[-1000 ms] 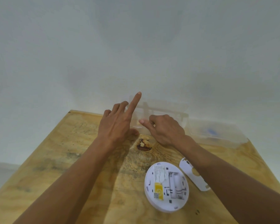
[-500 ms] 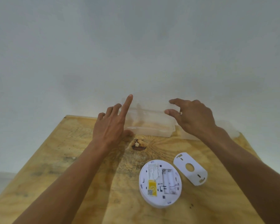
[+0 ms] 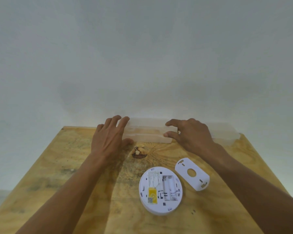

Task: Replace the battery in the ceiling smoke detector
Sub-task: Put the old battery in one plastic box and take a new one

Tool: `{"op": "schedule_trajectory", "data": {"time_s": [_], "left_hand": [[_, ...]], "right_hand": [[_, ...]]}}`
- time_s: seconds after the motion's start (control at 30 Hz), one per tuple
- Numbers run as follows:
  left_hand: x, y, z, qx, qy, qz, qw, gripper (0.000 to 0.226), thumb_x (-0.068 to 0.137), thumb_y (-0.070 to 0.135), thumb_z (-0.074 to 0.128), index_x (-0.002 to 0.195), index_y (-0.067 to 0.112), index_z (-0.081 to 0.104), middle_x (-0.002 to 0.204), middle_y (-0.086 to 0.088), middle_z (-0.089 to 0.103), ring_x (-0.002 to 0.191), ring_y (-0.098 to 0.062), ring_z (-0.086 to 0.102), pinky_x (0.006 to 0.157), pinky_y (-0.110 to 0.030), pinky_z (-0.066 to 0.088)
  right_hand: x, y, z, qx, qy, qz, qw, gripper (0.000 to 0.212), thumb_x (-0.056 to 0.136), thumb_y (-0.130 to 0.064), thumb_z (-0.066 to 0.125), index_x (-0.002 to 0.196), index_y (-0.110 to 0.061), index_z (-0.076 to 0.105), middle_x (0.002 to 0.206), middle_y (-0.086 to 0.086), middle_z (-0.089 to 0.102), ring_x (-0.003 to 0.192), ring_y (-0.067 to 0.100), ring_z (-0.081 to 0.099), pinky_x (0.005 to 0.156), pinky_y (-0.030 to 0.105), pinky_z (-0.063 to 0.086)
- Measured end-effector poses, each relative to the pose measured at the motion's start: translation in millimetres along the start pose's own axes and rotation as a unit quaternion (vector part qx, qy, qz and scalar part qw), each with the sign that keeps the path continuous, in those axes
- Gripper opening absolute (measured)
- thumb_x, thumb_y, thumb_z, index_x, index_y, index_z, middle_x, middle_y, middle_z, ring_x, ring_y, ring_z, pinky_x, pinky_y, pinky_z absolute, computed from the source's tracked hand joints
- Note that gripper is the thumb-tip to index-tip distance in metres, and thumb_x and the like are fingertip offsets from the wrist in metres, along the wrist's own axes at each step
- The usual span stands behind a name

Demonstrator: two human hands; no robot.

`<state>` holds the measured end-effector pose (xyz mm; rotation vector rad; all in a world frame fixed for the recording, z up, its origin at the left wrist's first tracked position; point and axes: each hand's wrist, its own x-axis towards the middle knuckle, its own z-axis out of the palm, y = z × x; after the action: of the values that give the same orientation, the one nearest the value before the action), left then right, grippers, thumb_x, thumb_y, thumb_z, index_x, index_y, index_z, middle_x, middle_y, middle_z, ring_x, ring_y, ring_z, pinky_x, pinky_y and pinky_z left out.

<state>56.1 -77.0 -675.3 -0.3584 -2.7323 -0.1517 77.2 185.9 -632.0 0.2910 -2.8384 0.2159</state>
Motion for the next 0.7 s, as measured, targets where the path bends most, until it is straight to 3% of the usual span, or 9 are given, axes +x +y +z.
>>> {"op": "schedule_trajectory", "data": {"time_s": [0.2, 0.4, 0.53, 0.7], "left_hand": [[-2.9, 1.5, -5.1, -0.005, -0.011, 0.002, 1.000, 0.066, 0.085, 0.057, 0.070, 0.139, 0.022, 0.054, 0.150, -0.008, 0.050, 0.135, -0.031, 0.049, 0.102, -0.047, 0.045], [-8.1, 1.2, -6.8, -0.065, 0.061, 0.072, 0.993, 0.046, 0.095, 0.048, 0.051, 0.112, 0.015, 0.077, 0.121, -0.007, 0.072, 0.113, -0.033, 0.065, 0.088, -0.044, 0.053], [-5.4, 1.7, -8.3, -0.088, 0.057, 0.071, 0.992, 0.023, 0.091, 0.027, 0.073, 0.106, 0.012, 0.080, 0.108, -0.006, 0.077, 0.105, -0.033, 0.067, 0.080, -0.039, 0.053], [-5.7, 3.6, -8.6, -0.094, 0.056, 0.068, 0.992, 0.020, 0.087, 0.023, 0.079, 0.102, 0.012, 0.081, 0.104, -0.006, 0.078, 0.102, -0.033, 0.069, 0.076, -0.037, 0.054]], "right_hand": [[-7.5, -3.1, 9.9, -0.013, -0.003, 0.003, 1.000, 0.044, 0.090, -0.064, 0.050, 0.127, -0.041, 0.059, 0.104, 0.003, 0.074, 0.102, 0.026, 0.066, 0.071, 0.031, 0.044], [-10.3, -11.0, 12.6, 0.002, 0.030, 0.002, 1.000, 0.043, 0.092, -0.064, 0.047, 0.121, -0.039, 0.065, 0.102, 0.002, 0.075, 0.100, 0.026, 0.067, 0.074, 0.033, 0.048], [-11.2, -15.9, 13.1, 0.008, 0.037, 0.012, 0.999, 0.037, 0.093, -0.059, 0.050, 0.115, -0.035, 0.070, 0.101, 0.003, 0.076, 0.096, 0.027, 0.069, 0.068, 0.031, 0.044], [-14.5, -18.0, 16.2, -0.001, 0.029, 0.018, 0.999, 0.036, 0.096, -0.057, 0.048, 0.113, -0.033, 0.069, 0.096, 0.004, 0.075, 0.090, 0.028, 0.069, 0.065, 0.031, 0.044]]}}
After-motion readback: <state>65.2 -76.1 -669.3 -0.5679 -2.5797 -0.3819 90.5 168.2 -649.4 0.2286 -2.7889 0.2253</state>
